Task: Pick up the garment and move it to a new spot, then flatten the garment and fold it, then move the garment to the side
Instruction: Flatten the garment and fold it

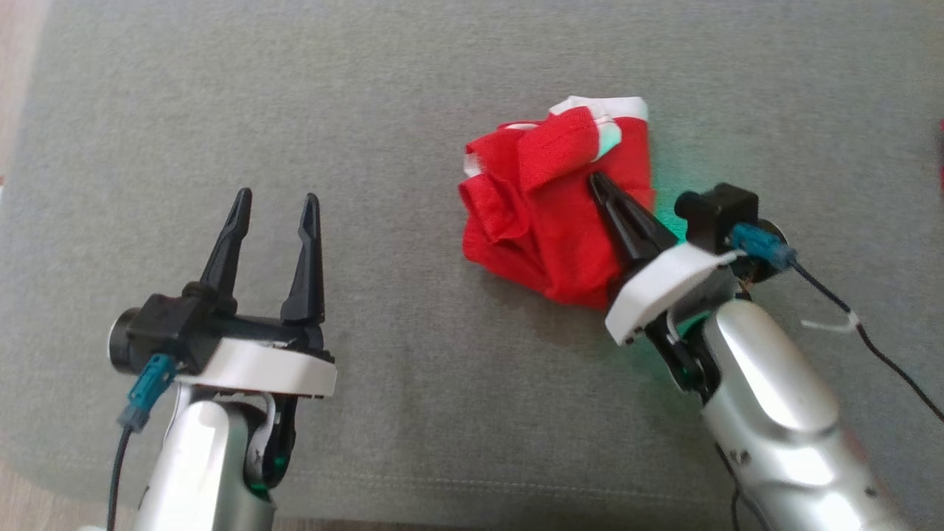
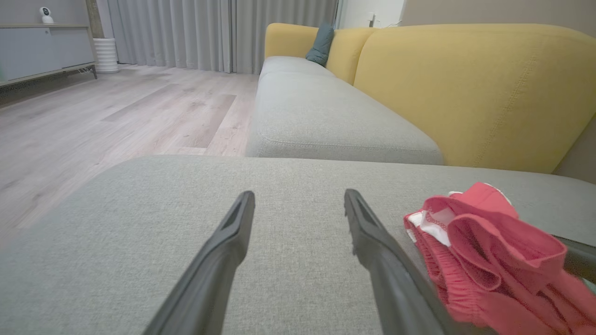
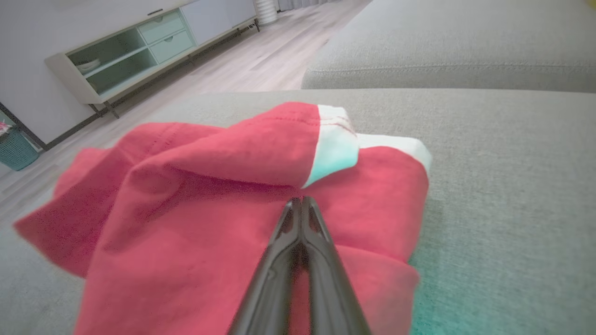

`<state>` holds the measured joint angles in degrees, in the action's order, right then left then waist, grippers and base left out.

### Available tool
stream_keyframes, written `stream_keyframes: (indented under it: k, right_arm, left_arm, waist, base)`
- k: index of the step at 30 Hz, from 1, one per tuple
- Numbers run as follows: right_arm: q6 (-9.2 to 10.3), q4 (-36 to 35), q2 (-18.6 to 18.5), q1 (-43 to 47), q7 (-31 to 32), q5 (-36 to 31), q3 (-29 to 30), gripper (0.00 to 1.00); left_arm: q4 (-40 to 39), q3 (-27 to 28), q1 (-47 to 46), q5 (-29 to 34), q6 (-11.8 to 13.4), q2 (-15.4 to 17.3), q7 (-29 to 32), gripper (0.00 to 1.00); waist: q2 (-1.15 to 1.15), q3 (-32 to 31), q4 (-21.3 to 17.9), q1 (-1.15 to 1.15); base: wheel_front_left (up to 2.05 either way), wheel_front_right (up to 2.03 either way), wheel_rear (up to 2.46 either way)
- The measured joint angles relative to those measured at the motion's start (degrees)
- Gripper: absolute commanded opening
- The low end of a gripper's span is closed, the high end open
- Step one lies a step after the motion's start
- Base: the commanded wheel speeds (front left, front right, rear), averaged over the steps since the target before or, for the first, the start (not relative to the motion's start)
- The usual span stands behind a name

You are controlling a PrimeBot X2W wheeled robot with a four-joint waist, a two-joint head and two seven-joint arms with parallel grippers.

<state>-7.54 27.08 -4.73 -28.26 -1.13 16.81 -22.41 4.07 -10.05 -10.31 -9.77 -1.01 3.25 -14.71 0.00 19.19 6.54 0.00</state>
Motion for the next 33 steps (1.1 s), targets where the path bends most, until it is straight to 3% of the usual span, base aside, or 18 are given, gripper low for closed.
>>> stream_keyframes:
  k: [11, 23, 33]
  right_arm:
    - [0.00, 11.6, 0.3, -11.4, -4.6, 4.4, -8.5, 0.00]
    - [0.00, 13.3, 0.4, -15.6, -6.3, 13.2, -26.1, 0.00]
    - [0.00, 12.8, 0.4, -14.2, -10.4, 18.4, -31.3, 0.00]
  left_arm:
    - [0.1, -0.1, -0.5, -0.6, 0.0, -0.5, 0.0, 1.00]
    - [0.2, 0.0, -0.5, -0.6, 0.0, -0.7, 0.0, 1.00]
    - [0.2, 0.2, -0.5, -1.1, 0.0, -0.8, 0.0, 1.00]
  waist:
    - [0.00, 0.5, 2.0, 0.00]
    - [0.00, 0.4, 2.6, 0.00]
    - [0.00, 0.1, 2.3, 0.00]
  base:
    - [0.00, 0.00, 0.00]
    - [0.00, 0.00, 0.00]
    - [0.00, 0.00, 0.00]
